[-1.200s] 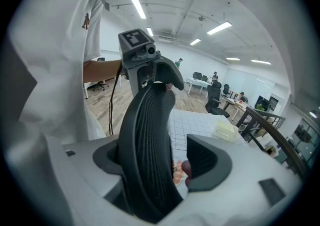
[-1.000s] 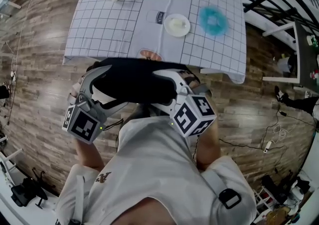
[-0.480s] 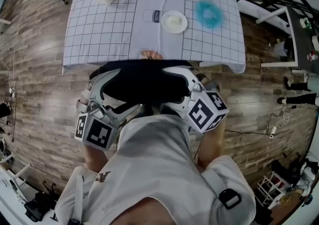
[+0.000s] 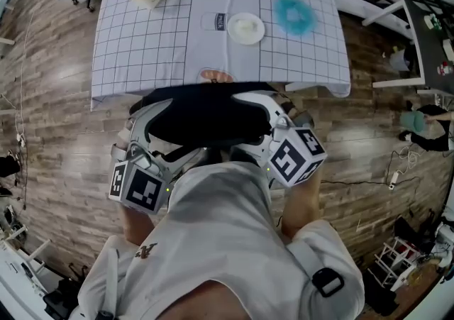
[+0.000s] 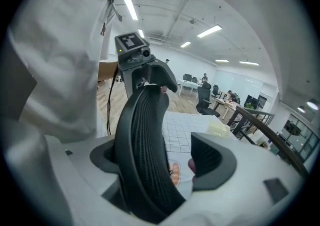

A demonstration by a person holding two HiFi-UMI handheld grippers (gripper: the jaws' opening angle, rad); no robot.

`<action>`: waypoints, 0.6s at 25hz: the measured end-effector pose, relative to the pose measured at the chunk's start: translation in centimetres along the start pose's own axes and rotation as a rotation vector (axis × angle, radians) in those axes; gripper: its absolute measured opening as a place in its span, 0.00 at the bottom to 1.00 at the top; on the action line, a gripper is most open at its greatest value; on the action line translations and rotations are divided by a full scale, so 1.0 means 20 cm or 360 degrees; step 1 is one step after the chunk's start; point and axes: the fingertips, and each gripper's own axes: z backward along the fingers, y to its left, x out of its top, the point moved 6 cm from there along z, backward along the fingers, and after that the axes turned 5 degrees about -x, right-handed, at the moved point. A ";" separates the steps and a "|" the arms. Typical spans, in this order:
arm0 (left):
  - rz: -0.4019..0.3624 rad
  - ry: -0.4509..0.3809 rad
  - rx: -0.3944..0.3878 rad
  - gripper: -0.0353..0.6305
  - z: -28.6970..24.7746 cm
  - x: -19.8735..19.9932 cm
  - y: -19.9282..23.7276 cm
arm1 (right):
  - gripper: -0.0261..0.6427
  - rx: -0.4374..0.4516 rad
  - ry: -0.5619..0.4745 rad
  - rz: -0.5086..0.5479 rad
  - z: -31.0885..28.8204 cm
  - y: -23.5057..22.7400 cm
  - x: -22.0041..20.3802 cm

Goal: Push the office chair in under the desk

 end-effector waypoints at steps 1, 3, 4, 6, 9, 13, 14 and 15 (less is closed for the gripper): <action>0.0000 -0.0004 -0.0002 0.70 0.00 0.00 0.00 | 0.61 0.0000 -0.0005 0.0005 0.00 0.00 0.00; 0.0003 -0.0014 -0.0007 0.70 0.01 0.00 -0.01 | 0.61 0.0013 0.0003 0.0012 0.01 0.01 0.00; 0.0006 -0.0016 -0.0009 0.70 0.02 0.01 -0.01 | 0.61 0.0025 0.0014 0.0016 0.01 0.02 0.00; 0.0013 -0.0018 -0.0011 0.70 0.02 0.01 -0.02 | 0.61 0.0043 0.0034 0.0022 0.01 0.03 0.00; 0.0013 -0.0014 -0.0006 0.70 0.03 0.02 -0.03 | 0.61 0.0053 0.0054 0.0033 0.01 0.04 0.01; 0.0007 -0.0019 0.0011 0.70 0.04 0.01 -0.05 | 0.61 0.0045 0.0065 0.0041 0.02 0.06 0.01; 0.0005 -0.0021 0.0015 0.70 0.04 0.01 -0.06 | 0.61 0.0040 0.0065 0.0041 0.02 0.06 0.02; 0.0002 -0.0023 0.0019 0.70 0.04 0.01 -0.06 | 0.61 0.0034 0.0065 0.0041 0.02 0.07 0.02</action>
